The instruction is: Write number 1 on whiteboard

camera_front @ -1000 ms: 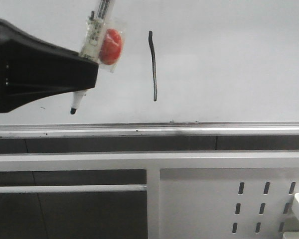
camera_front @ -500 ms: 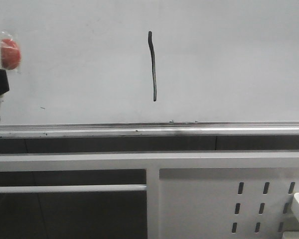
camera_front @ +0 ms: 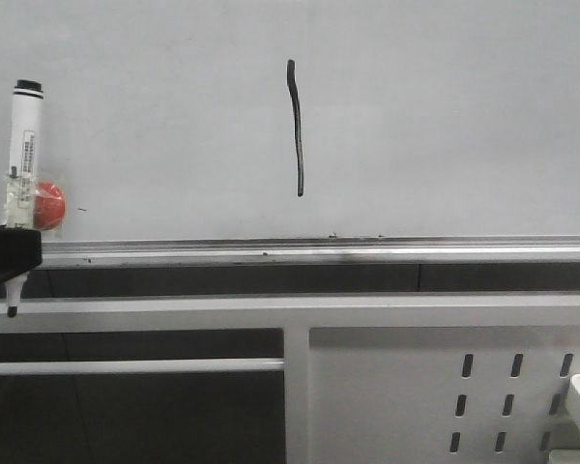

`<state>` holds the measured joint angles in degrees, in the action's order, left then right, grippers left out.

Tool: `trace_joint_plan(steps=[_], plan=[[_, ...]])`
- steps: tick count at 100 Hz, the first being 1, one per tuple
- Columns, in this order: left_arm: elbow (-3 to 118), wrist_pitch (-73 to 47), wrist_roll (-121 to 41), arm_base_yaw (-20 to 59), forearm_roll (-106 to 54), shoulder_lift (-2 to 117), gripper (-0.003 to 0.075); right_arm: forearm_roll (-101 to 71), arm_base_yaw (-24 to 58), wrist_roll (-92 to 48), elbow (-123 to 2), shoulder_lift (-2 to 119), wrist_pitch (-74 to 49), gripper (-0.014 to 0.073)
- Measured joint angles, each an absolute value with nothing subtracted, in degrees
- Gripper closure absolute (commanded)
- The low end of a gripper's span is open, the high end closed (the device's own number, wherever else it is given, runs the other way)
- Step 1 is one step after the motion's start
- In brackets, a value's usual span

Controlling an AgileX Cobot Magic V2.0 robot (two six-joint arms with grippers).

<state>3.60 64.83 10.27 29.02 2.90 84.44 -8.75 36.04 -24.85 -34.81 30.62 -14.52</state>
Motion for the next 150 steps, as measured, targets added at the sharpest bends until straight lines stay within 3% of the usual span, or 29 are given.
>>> trace_joint_plan(steps=[45, 112, 122, 134, 139, 150], plan=[[10.9, 65.2, 10.2, 29.0, 2.9, 85.3, 0.074, -8.7, 36.0, -24.7, -34.8, 30.6, -13.9, 0.0652], [12.2, 65.6, 10.2, 29.1, 3.9, 88.2, 0.0736, -8.7, 36.0, -24.7, -34.8, 30.6, -13.9, 0.0652], [12.3, 65.6, 10.2, 29.1, 3.9, 88.2, 0.0652, -8.7, 36.0, -24.7, -34.8, 30.6, -13.9, 0.0652], [12.5, 65.3, 10.3, 29.1, 3.2, 88.4, 0.0422, -8.7, 36.0, -24.7, -34.8, 30.6, -13.9, 0.0652], [12.8, 65.3, 10.3, 29.1, 2.5, 88.4, 0.0365, -8.7, 36.0, -24.7, -34.8, 30.6, -13.9, 0.0652], [12.8, 65.2, 10.4, 29.1, 2.6, 88.5, 0.0351, -8.7, 36.0, -24.7, -34.8, 30.6, -13.9, 0.0652]])
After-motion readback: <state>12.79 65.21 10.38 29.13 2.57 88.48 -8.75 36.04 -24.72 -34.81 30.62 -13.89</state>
